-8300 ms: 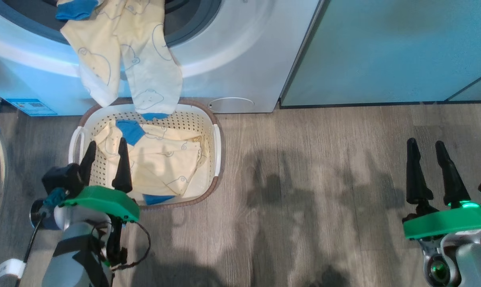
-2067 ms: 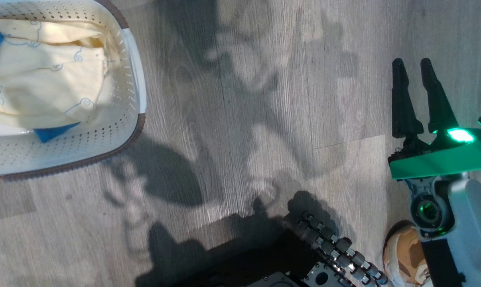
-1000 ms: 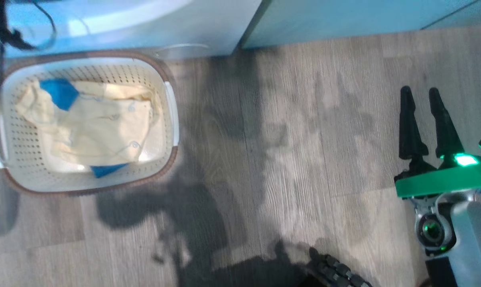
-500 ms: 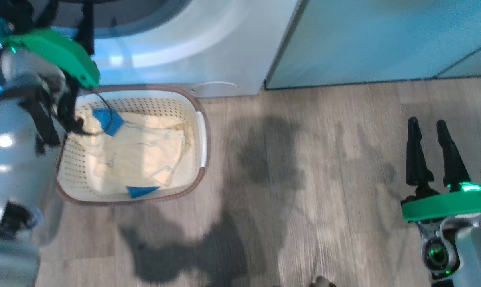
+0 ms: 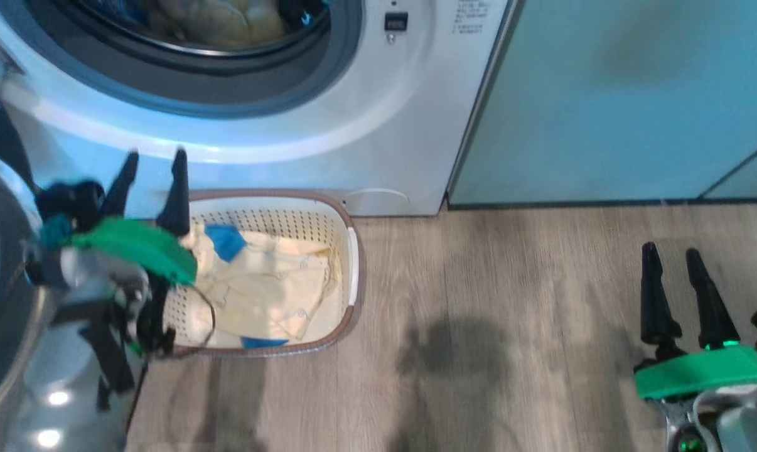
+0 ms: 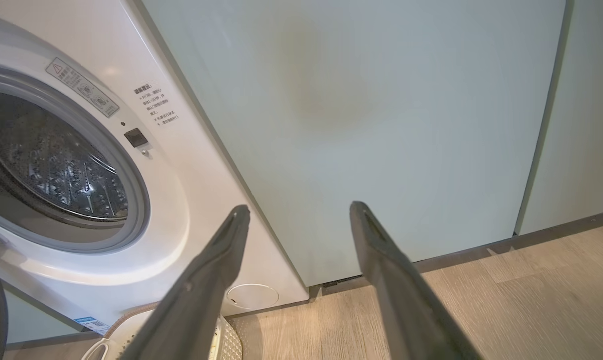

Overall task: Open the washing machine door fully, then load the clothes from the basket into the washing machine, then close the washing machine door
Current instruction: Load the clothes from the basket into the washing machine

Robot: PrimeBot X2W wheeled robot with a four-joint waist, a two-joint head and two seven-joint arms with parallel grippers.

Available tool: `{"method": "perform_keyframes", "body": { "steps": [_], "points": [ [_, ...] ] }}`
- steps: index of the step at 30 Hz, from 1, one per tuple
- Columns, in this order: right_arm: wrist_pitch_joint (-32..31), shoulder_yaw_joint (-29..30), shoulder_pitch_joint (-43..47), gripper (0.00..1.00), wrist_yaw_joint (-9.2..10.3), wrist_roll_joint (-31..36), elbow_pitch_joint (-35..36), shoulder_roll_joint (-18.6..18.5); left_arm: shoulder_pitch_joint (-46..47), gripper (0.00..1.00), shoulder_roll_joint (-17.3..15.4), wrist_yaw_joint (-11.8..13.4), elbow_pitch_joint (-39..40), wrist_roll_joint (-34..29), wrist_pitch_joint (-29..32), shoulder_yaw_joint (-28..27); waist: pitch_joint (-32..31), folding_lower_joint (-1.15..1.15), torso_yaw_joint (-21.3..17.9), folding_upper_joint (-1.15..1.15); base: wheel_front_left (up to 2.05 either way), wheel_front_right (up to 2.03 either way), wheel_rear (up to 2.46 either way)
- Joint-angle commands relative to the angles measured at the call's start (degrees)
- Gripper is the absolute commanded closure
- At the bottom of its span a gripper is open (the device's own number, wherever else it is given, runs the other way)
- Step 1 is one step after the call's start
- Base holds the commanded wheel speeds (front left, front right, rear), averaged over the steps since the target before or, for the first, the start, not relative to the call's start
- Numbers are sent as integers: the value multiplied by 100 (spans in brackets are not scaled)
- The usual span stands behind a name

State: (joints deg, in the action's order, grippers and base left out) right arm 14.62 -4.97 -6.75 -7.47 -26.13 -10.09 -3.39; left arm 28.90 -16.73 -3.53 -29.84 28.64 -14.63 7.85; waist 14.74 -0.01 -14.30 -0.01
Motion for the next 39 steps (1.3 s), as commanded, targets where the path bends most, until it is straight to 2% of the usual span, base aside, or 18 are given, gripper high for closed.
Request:
{"method": "perform_keyframes", "body": {
  "steps": [1,8,14,26,39],
  "points": [
    [38,-60,18,0,-2,37,162,-113,1,0,-147,-21,249,-61,-36,-300,-189,1,65,1,0,0,0],
    [38,37,373,0,-2,80,191,-156,-1158,0,161,-153,783,-401,-37,-919,-617,1,110,1,0,0,0],
    [38,103,610,0,-2,143,231,-137,-1705,0,442,-265,1010,-641,-37,-1235,-851,1,205,1,0,0,0],
    [38,104,688,0,-2,231,305,-190,-2239,0,720,-378,1113,-933,-37,-1551,-1048,1,215,1,0,0,0],
    [38,22,603,0,-2,241,313,-248,-2323,0,839,-393,1144,-1033,-37,-1721,-1030,1,318,1,0,0,0]
  ]
}}
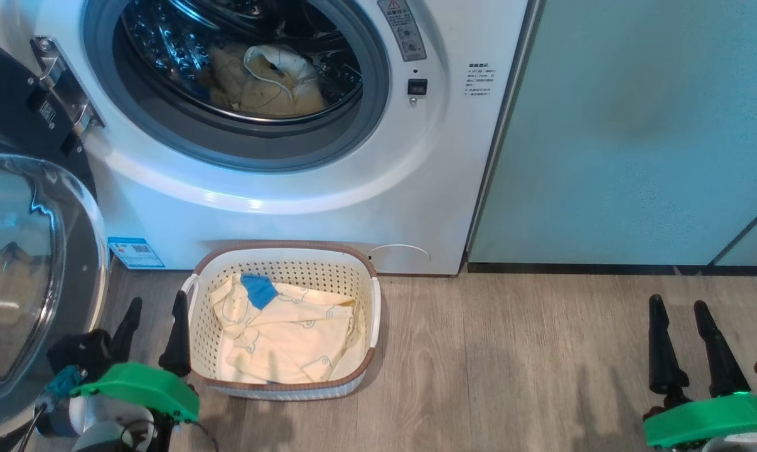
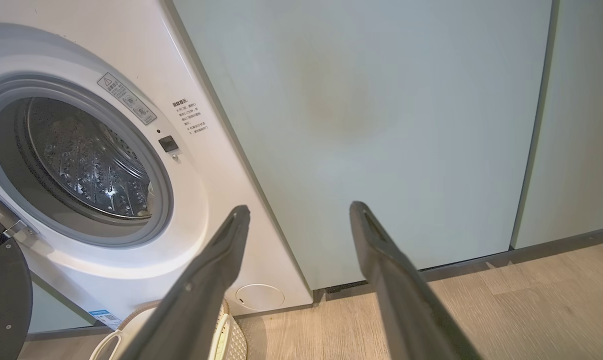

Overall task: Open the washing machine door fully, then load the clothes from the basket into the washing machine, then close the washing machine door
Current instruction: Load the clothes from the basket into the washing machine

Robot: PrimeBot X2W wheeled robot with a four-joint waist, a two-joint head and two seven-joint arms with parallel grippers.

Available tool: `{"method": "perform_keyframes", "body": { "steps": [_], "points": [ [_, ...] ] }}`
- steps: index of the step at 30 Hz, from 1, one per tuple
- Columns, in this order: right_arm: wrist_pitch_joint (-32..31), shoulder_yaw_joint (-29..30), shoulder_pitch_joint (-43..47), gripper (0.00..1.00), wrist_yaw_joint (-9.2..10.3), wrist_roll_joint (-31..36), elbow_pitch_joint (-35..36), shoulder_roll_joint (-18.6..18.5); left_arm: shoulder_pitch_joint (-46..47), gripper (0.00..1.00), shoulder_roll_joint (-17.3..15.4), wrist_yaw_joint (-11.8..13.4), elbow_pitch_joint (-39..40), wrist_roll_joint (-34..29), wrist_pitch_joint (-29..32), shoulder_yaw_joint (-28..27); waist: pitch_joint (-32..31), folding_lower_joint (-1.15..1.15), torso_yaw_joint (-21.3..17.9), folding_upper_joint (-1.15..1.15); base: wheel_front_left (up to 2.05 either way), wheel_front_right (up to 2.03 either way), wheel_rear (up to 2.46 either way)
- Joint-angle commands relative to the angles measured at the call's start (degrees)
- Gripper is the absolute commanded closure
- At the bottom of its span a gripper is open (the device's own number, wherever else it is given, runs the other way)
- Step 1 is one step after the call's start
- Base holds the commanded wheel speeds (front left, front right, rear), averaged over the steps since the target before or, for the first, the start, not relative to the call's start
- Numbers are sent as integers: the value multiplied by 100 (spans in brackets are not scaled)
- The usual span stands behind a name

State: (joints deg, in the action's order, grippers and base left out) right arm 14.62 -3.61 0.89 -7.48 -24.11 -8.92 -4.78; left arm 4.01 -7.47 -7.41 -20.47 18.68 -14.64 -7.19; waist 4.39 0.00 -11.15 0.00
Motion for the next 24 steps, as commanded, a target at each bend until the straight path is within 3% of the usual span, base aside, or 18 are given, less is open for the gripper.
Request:
{"method": "perform_keyframes", "body": {
  "steps": [1,24],
  "points": [
    [38,-122,-172,0,-1,37,194,-111,173,0,-87,-6,209,-36,-36,-223,11,0,9,0,0,0,0],
    [38,-162,-136,0,-1,2,170,-104,125,0,-42,-7,215,18,-36,-150,-29,0,64,0,0,0,0]
  ]
}}
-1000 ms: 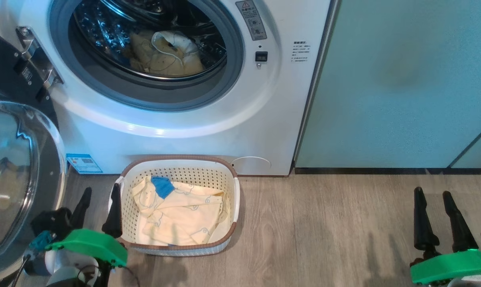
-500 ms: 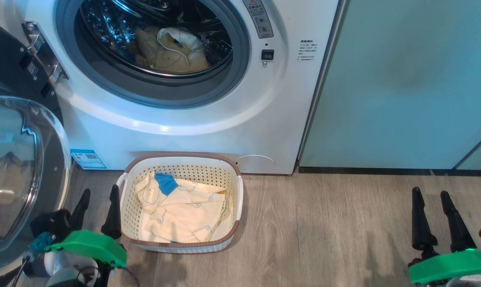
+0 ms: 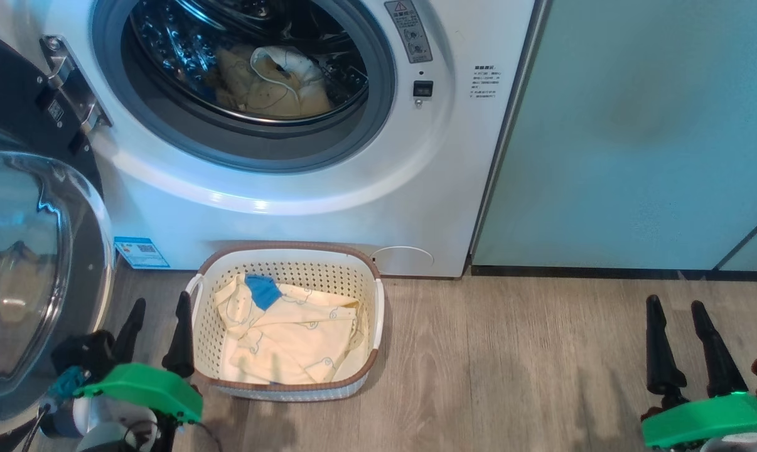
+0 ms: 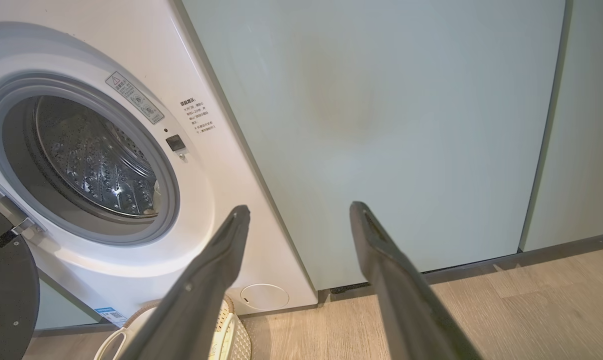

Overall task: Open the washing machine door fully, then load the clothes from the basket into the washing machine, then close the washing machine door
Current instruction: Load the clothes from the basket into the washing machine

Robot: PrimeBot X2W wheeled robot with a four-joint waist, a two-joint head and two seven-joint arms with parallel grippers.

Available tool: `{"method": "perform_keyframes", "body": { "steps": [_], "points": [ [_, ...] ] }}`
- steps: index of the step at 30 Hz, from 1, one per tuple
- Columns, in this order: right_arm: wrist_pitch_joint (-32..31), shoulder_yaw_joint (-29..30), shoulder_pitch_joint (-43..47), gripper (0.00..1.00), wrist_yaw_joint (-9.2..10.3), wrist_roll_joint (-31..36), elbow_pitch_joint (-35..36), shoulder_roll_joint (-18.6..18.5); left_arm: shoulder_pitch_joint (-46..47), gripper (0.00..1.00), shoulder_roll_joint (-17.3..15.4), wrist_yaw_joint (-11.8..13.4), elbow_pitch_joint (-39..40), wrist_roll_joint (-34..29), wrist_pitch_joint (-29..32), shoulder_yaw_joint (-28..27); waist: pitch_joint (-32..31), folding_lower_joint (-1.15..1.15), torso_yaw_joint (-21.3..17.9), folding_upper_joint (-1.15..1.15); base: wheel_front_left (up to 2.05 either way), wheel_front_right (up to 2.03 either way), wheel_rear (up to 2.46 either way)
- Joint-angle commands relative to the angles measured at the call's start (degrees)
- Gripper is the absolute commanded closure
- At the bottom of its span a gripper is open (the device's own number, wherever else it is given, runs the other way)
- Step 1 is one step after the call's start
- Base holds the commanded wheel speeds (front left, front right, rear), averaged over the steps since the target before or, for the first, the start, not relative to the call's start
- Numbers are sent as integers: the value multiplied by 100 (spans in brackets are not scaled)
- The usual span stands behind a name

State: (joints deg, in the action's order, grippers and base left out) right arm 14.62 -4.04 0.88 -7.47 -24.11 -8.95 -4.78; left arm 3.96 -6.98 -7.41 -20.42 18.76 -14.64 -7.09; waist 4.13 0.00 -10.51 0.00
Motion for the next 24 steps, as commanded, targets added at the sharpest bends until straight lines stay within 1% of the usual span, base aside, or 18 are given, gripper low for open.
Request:
{"method": "perform_keyframes", "body": {
  "steps": [1,24],
  "points": [
    [38,-113,-128,0,-2,4,177,-109,124,0,-88,-7,211,11,-36,-153,-7,0,3,0,0,0,0],
    [38,-121,-110,0,-2,9,190,-125,93,0,-36,-7,233,27,-36,-124,-8,0,-9,0,0,0,0]
  ]
}}
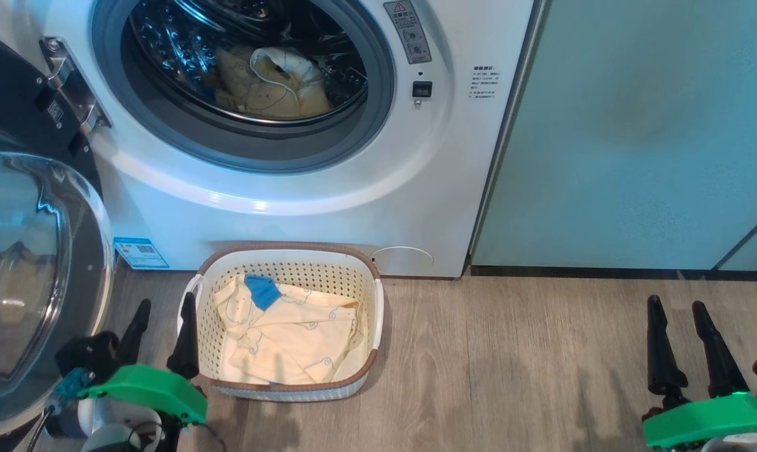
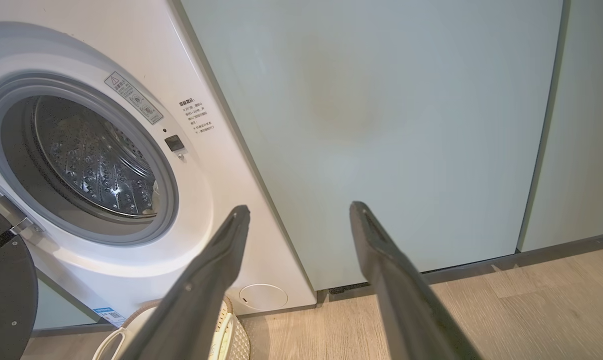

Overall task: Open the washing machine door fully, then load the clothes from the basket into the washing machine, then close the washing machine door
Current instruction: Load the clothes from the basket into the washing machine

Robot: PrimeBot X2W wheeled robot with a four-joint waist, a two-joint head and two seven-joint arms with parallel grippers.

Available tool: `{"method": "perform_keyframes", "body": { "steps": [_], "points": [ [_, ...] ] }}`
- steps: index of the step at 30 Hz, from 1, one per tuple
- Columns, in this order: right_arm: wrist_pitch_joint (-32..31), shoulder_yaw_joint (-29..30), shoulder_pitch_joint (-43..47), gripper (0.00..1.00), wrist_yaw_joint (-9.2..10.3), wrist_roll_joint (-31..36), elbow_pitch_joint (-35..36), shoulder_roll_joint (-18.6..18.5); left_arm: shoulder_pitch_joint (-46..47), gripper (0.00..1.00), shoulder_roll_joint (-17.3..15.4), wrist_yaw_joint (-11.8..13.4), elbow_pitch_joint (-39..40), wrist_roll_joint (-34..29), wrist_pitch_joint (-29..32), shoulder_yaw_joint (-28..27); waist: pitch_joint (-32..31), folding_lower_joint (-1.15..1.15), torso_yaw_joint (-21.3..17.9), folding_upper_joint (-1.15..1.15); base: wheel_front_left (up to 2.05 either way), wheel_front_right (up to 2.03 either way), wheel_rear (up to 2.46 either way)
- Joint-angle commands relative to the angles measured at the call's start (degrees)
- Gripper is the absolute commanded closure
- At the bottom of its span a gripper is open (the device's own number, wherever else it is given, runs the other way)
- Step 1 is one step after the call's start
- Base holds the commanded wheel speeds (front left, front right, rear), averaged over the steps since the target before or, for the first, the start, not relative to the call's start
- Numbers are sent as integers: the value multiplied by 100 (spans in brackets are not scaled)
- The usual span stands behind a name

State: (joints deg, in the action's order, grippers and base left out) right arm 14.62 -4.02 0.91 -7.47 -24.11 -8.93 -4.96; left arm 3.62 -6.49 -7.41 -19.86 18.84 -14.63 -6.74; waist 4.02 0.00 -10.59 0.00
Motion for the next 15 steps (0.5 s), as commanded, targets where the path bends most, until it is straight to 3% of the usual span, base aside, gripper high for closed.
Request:
{"method": "perform_keyframes", "body": {
  "steps": [1,9,15],
  "points": [
    [38,-125,-116,0,-2,8,187,-105,127,0,-85,-7,178,16,-37,-159,8,0,-3,0,0,0,0],
    [38,-177,-162,0,-2,-5,189,-86,165,0,-68,-8,57,-43,-37,-79,111,0,-74,0,0,0,0],
    [38,-259,-281,0,-2,-31,212,-62,426,0,-130,-8,-601,-29,-37,210,379,0,-285,0,0,0,0]
  ]
}}
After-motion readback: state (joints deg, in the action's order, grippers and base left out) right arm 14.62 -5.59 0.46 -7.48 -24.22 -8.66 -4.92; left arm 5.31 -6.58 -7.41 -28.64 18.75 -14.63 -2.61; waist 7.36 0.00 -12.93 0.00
